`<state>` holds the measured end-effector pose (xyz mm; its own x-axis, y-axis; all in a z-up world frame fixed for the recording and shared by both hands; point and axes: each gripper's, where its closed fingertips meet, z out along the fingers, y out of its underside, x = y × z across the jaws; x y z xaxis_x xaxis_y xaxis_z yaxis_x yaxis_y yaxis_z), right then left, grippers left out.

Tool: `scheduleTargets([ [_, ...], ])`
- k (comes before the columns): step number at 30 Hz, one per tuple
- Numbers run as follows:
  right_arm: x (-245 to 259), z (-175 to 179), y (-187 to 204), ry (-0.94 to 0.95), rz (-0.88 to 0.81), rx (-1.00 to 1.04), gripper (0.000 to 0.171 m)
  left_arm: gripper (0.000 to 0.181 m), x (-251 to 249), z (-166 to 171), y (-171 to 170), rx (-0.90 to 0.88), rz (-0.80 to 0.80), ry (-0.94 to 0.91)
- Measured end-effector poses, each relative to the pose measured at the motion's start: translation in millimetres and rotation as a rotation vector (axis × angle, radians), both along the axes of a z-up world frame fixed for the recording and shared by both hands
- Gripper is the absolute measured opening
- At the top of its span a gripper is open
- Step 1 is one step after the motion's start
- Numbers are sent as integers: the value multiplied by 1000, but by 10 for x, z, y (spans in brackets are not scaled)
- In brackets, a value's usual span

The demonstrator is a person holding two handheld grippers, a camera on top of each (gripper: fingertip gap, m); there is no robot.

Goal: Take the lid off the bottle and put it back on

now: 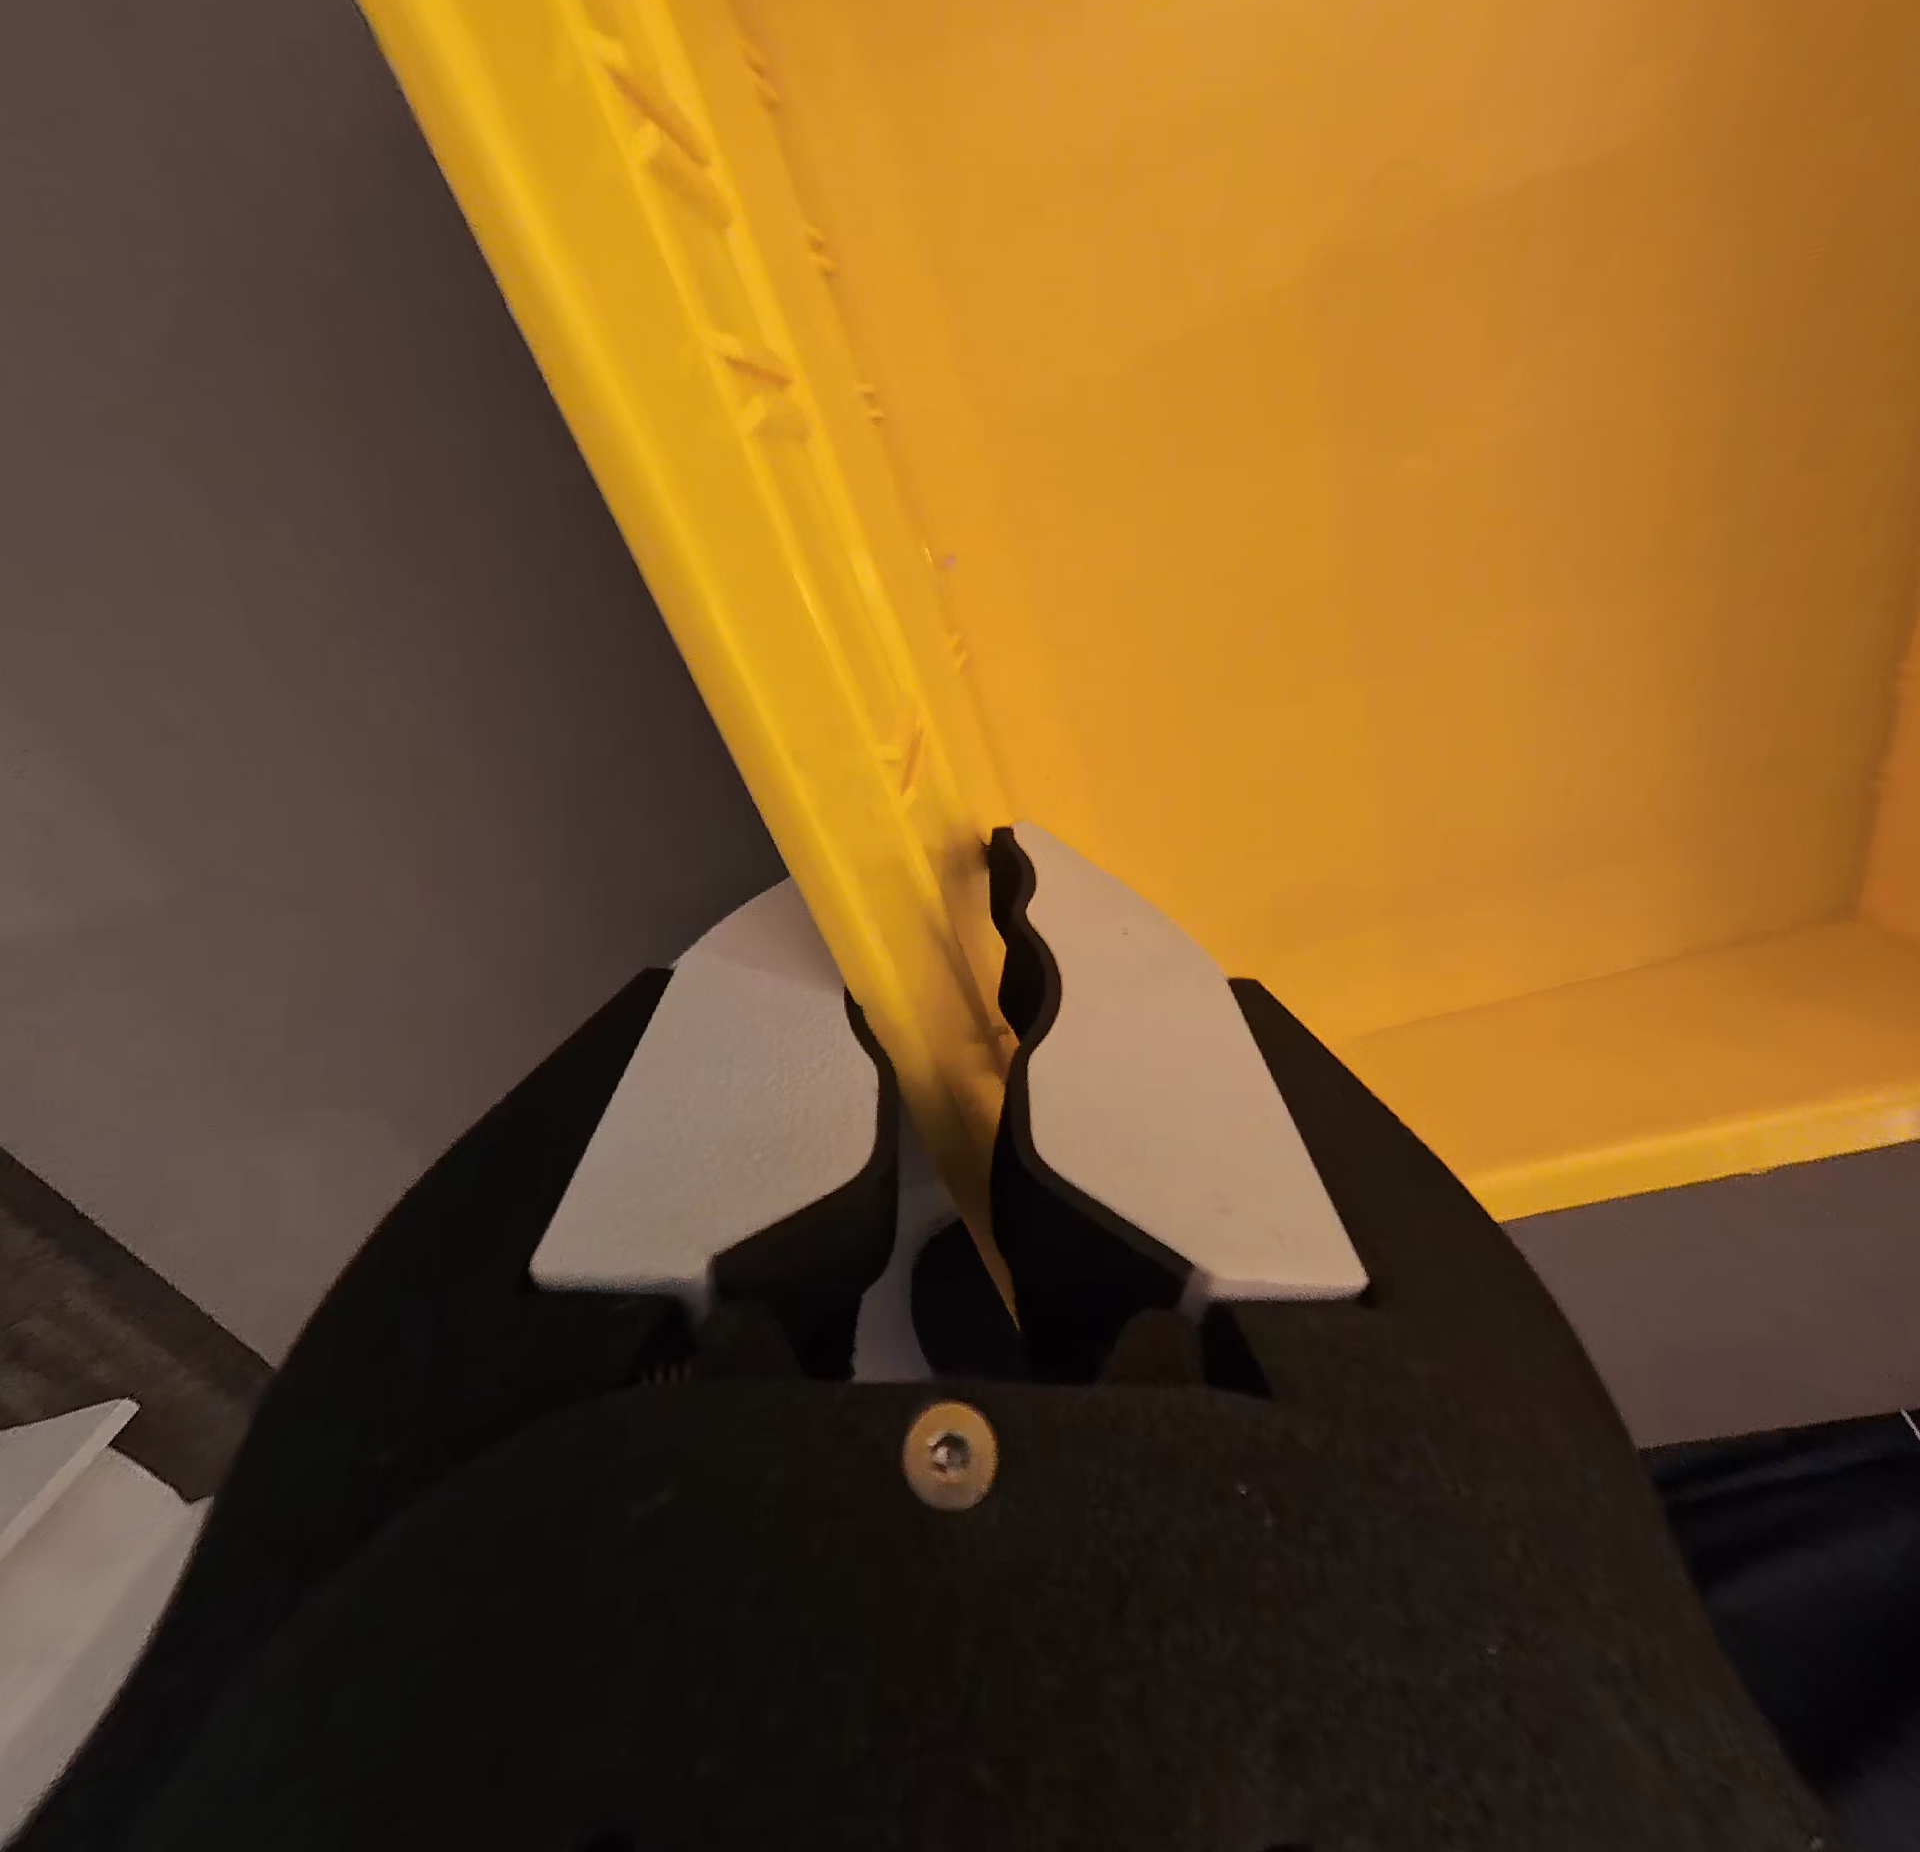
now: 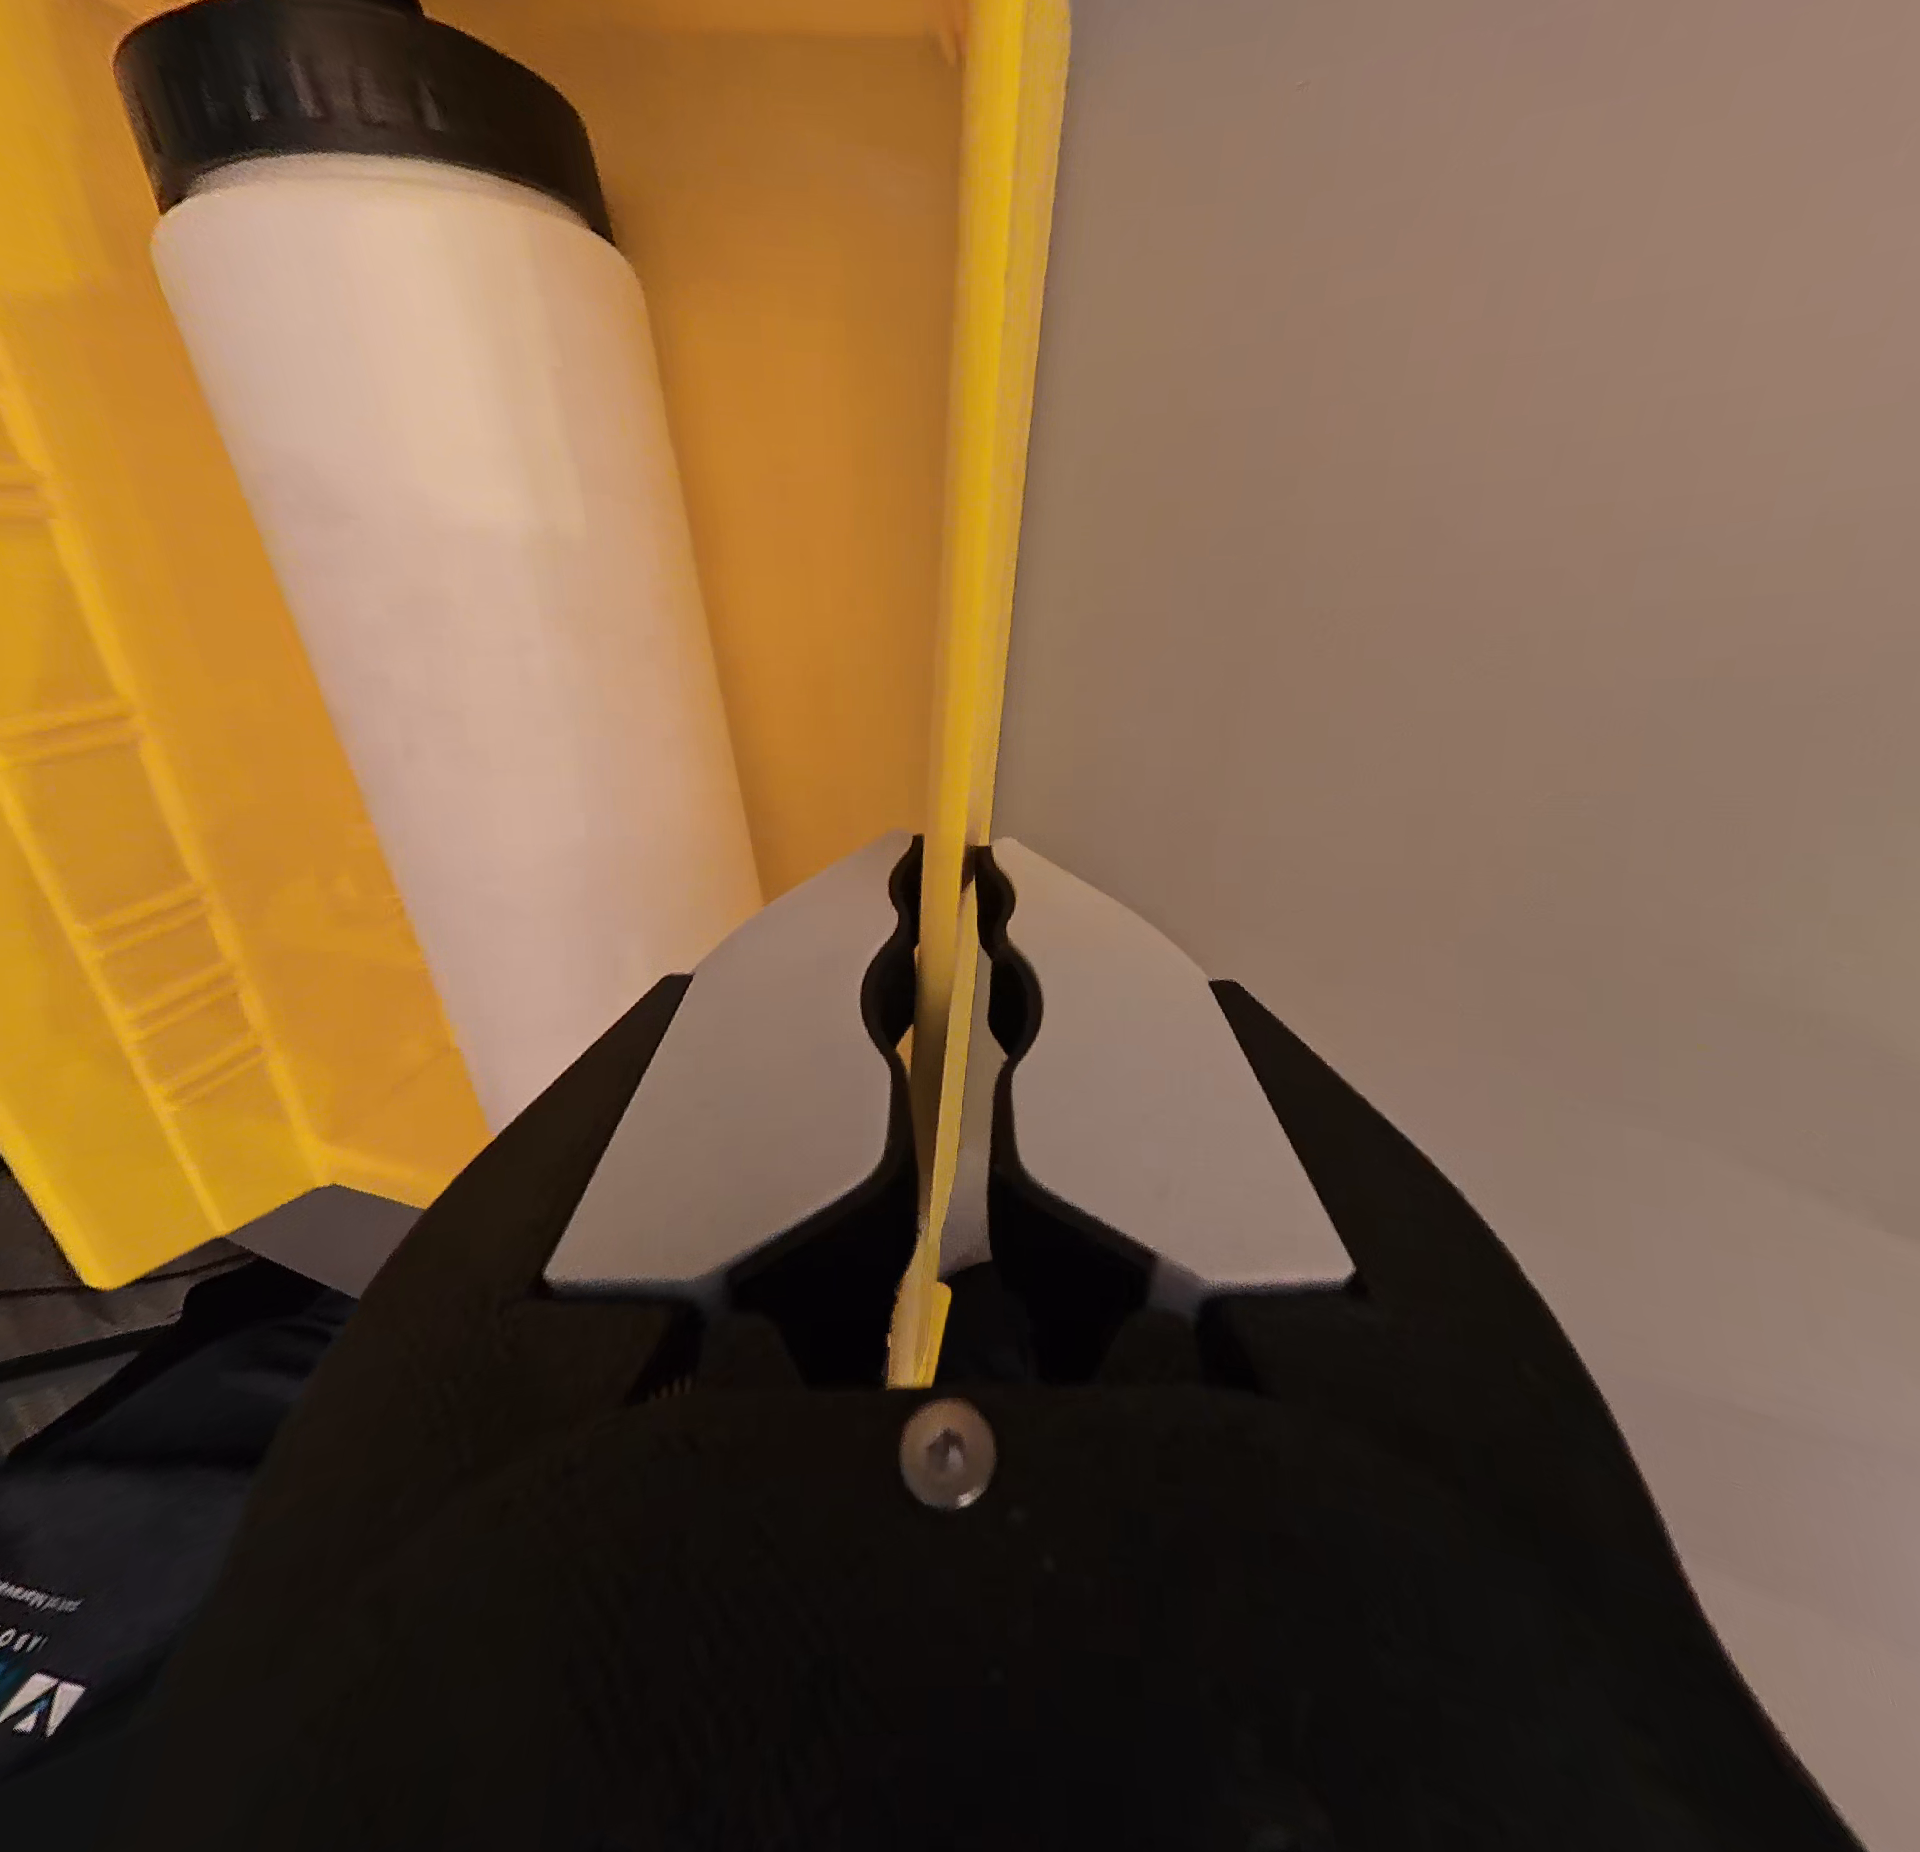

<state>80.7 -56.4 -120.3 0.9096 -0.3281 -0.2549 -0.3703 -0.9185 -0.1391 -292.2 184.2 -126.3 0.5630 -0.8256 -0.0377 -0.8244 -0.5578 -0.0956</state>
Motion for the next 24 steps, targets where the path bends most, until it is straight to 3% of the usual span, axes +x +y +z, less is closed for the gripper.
scheduleTargets([
  [6,-8,43,34,-19,88,12,13,21,10,76,-20,1,-20,-28],
  [10,135,440,72,-158,69,155,23,27,55,402,62,93,-13,-159],
  [13,-156,1251,370,-300,148,568,24,34,75,763,134,220,-16,-271],
  [15,-784,1749,548,-321,320,910,28,34,108,1020,151,305,-19,-360],
  [17,-1429,1913,649,-287,472,1123,34,35,158,1254,132,380,-29,-447],
  [21,-2148,1357,949,-79,544,847,35,46,289,1648,16,517,-68,-584],
  [24,-2175,964,1217,-122,503,644,26,46,384,1951,-161,618,-108,-700],
])
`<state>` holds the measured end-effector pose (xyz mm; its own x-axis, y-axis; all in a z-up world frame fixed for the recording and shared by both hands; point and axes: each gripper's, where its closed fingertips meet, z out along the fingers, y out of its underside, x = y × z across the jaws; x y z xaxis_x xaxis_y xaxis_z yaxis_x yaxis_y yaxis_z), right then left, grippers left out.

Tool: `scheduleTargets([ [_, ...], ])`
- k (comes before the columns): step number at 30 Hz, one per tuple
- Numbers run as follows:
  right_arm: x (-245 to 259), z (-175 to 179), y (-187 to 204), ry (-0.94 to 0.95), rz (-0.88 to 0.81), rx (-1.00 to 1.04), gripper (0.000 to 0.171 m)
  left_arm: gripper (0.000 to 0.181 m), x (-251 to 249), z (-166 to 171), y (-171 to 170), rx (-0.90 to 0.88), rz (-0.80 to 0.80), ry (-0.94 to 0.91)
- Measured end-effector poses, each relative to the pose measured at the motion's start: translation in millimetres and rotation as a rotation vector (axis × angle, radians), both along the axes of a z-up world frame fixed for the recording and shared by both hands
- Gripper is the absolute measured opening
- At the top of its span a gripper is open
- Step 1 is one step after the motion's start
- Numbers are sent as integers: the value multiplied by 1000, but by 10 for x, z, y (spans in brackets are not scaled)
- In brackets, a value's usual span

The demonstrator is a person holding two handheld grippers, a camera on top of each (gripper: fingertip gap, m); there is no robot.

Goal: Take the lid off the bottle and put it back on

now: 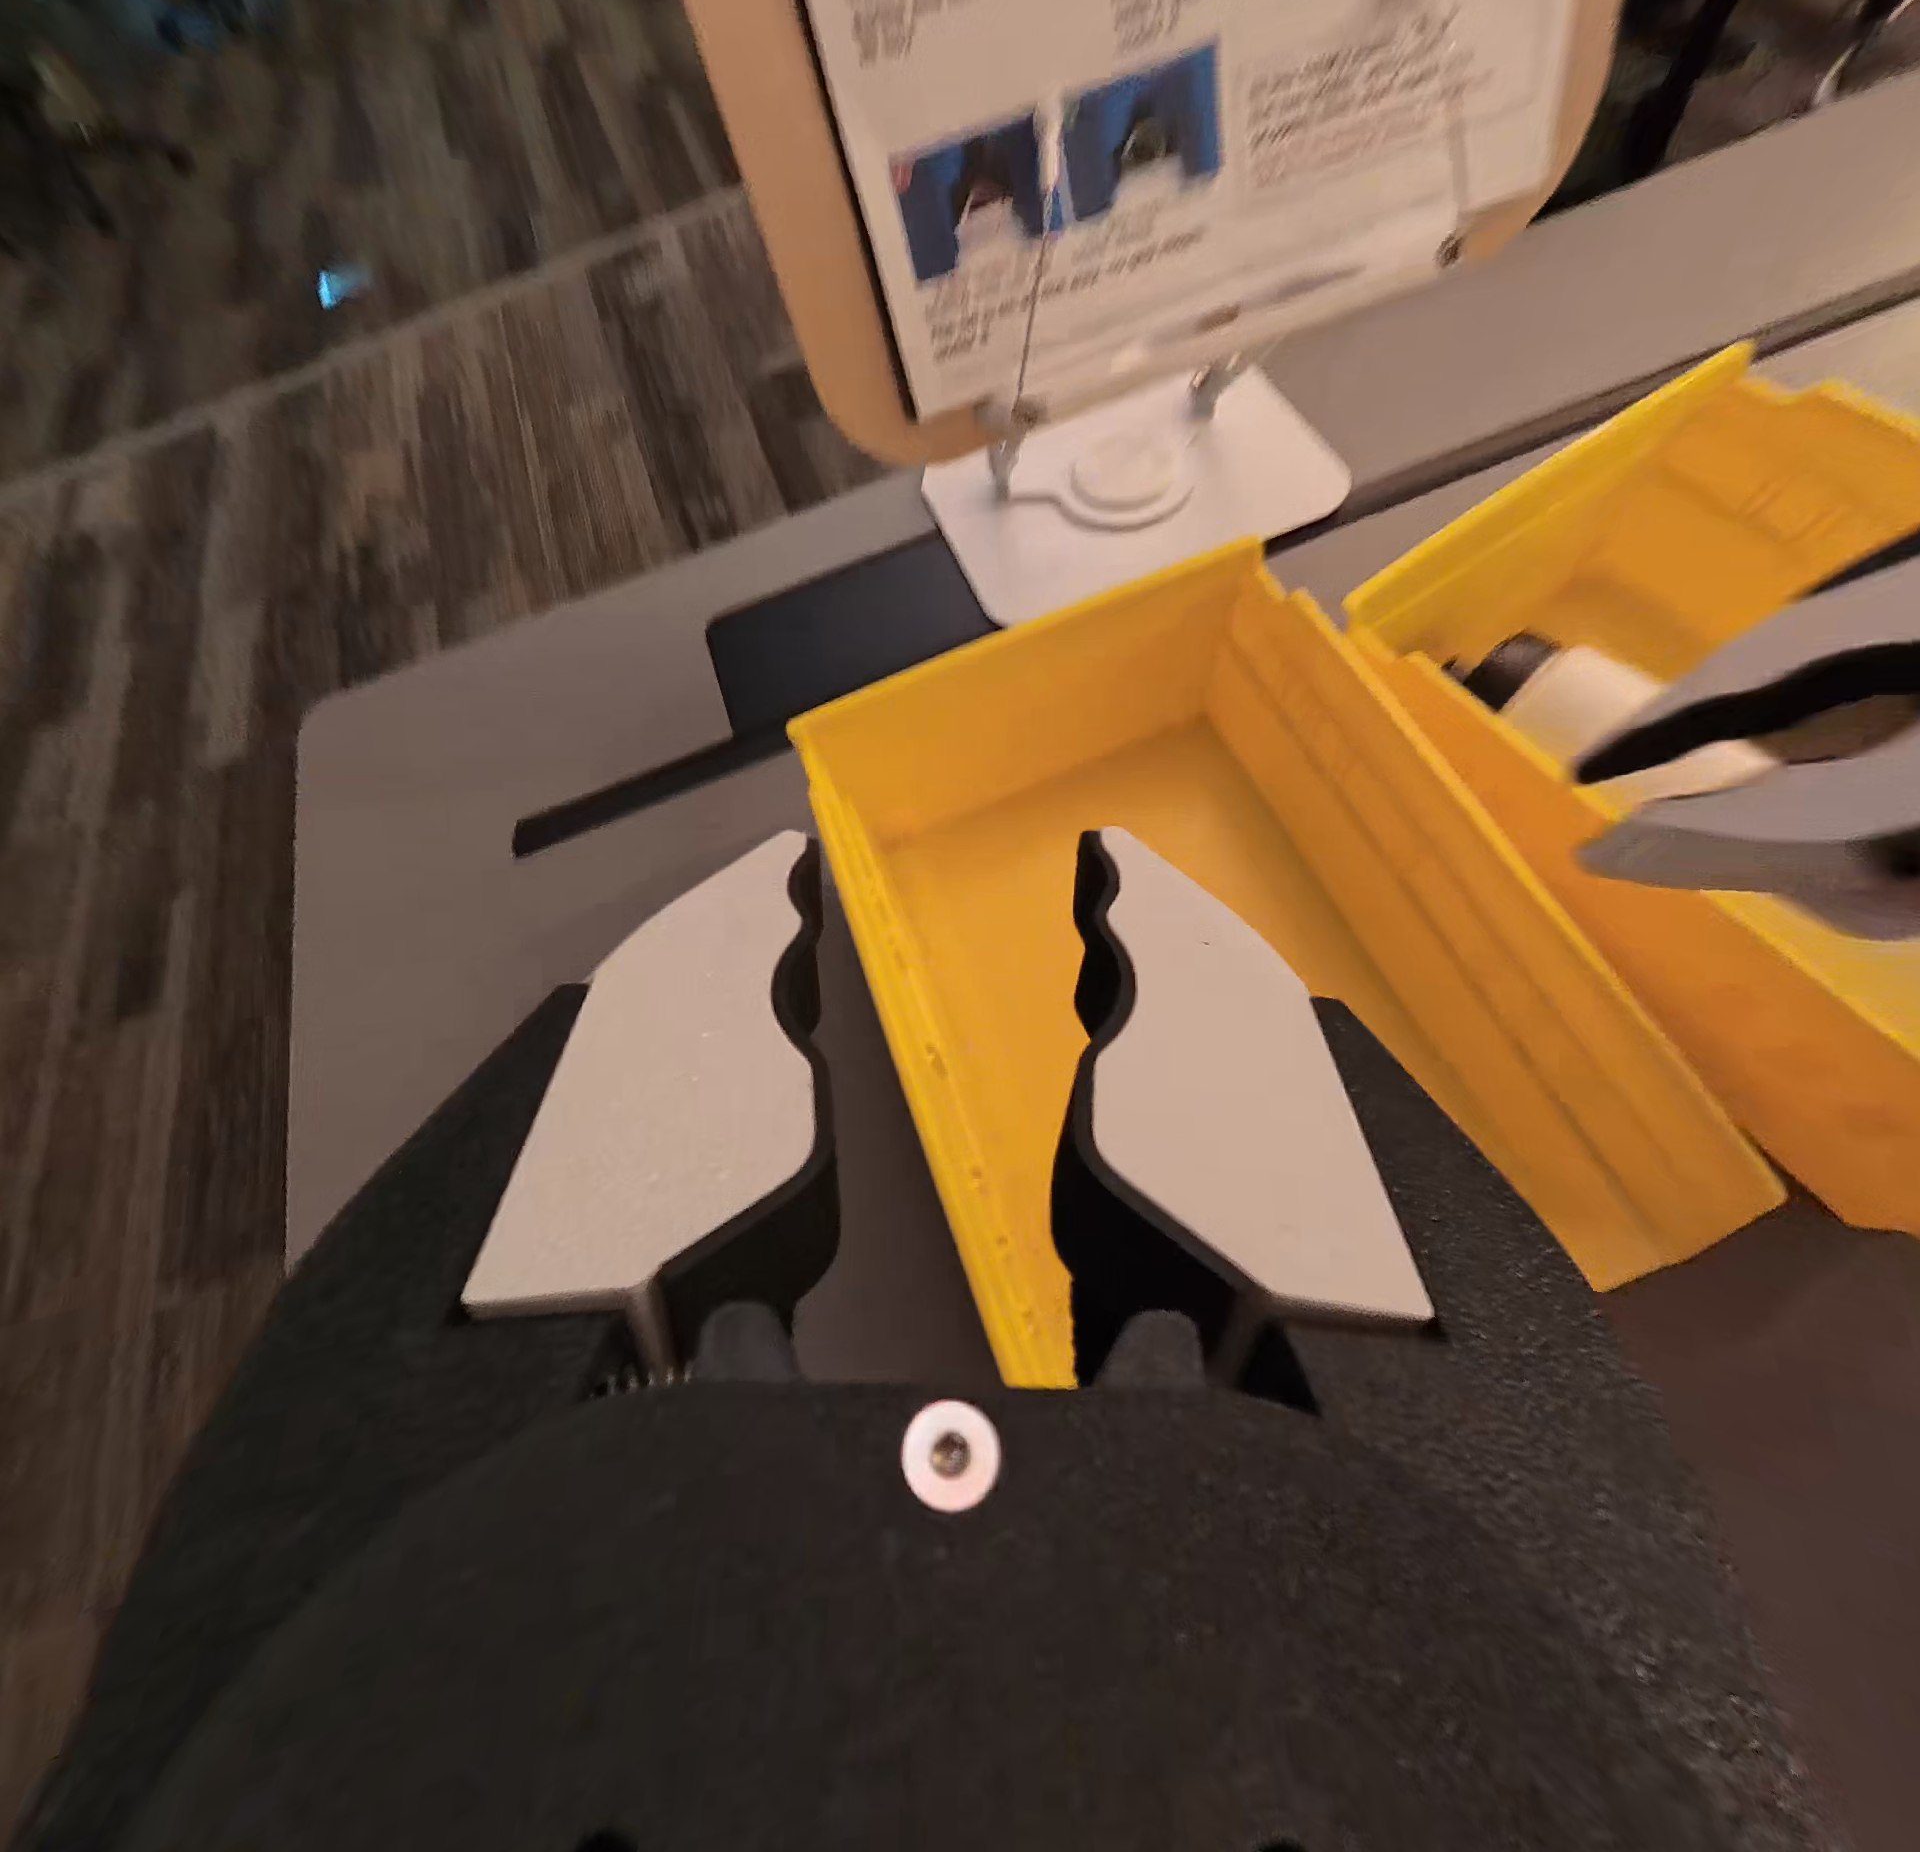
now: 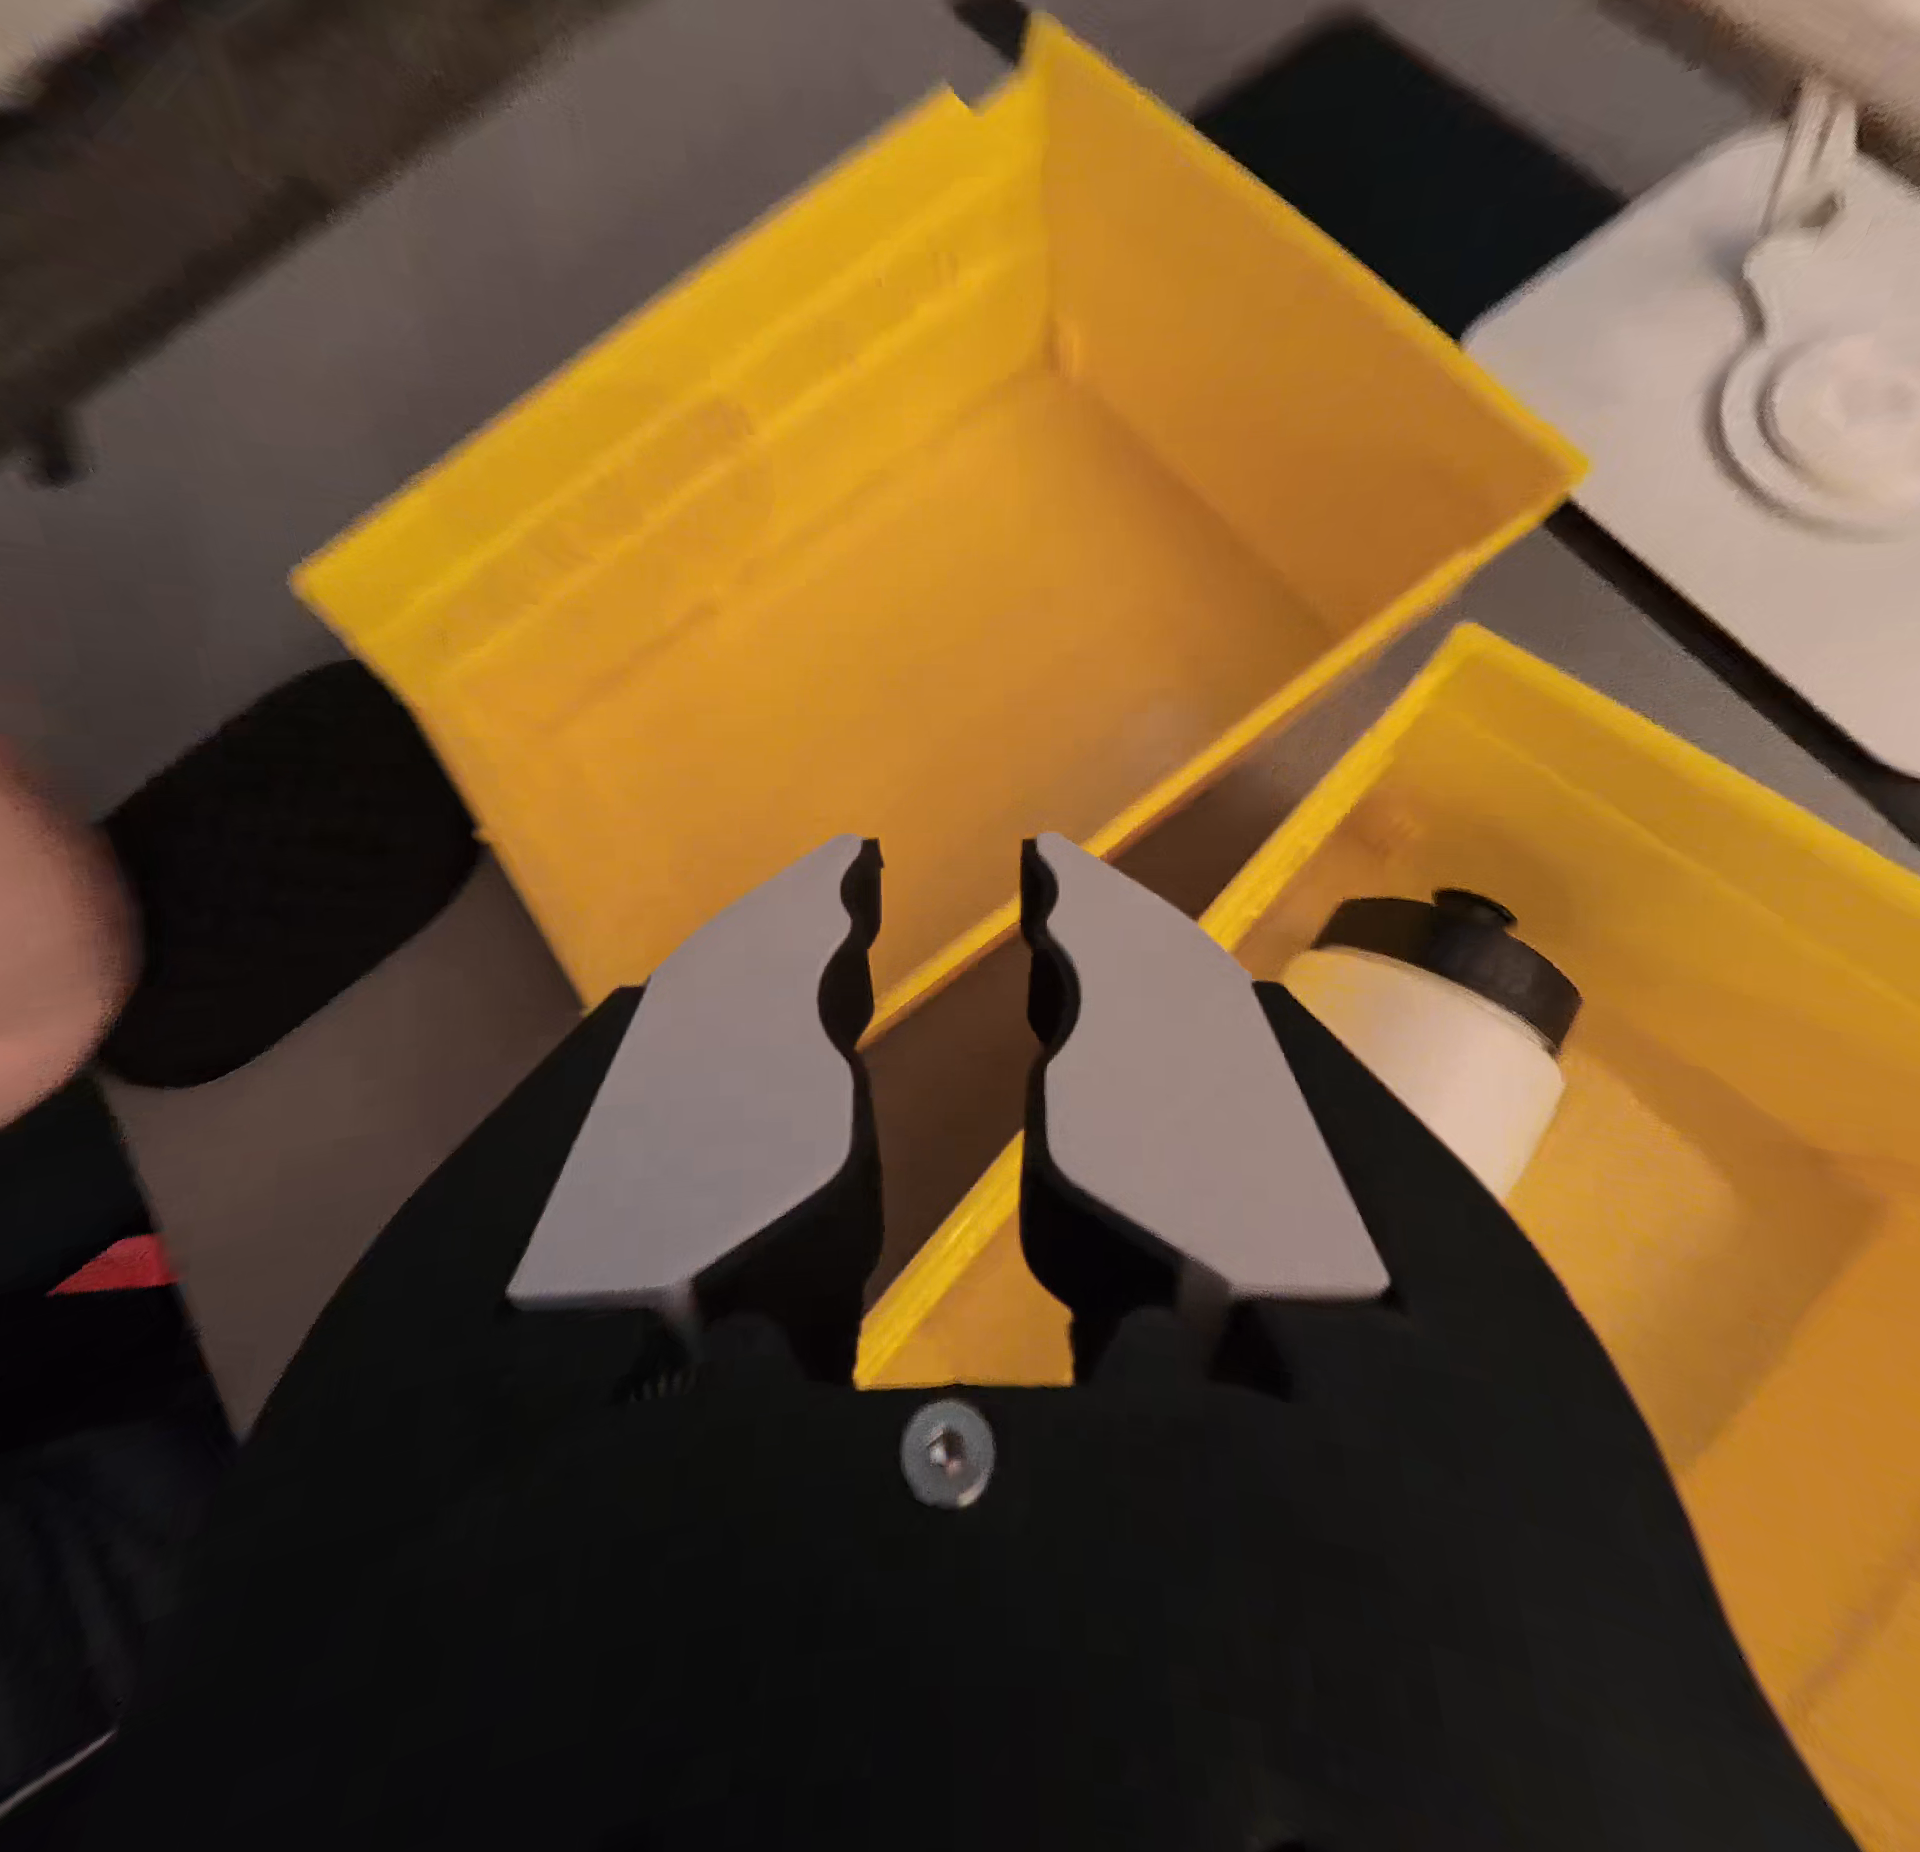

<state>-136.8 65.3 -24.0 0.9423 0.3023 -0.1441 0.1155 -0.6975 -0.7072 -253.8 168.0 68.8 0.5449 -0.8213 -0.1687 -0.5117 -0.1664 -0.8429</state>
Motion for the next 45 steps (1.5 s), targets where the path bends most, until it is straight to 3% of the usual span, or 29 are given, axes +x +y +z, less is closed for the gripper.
scheduleTargets([
  [4,109,-358,77,-60,-99,-250,27,46,26,120,-228,43,-60,-14],
  [9,132,-437,138,-109,-178,-362,17,47,85,184,-413,28,-135,-46],
  [10,140,-440,133,-108,-196,-395,19,48,88,183,-444,29,-147,-40],
  [11,189,-447,118,-131,-231,-428,34,48,85,182,-474,30,-157,-34],
  [12,216,-452,103,-147,-245,-452,34,48,81,184,-499,29,-167,-31],
  [20,96,-695,214,-111,-269,-553,30,48,78,289,-613,40,-209,-77],
  [25,-68,-974,371,42,-297,-656,32,48,101,289,-668,43,-231,-76],
  [28,29,-1073,420,-73,-312,-693,19,48,117,288,-682,49,-235,-73],
  [31,10,-1080,503,-71,-336,-707,8,47,148,351,-741,73,-248,-97],
  [34,-132,-997,638,23,-321,-704,8,45,187,577,-1045,92,-334,-217],
  [38,-195,-764,715,7,-296,-737,6,32,57,933,-1416,147,-399,-390],
  [45,70,221,677,31,-256,-667,7,45,-648,1585,-1576,262,-354,-730],
])
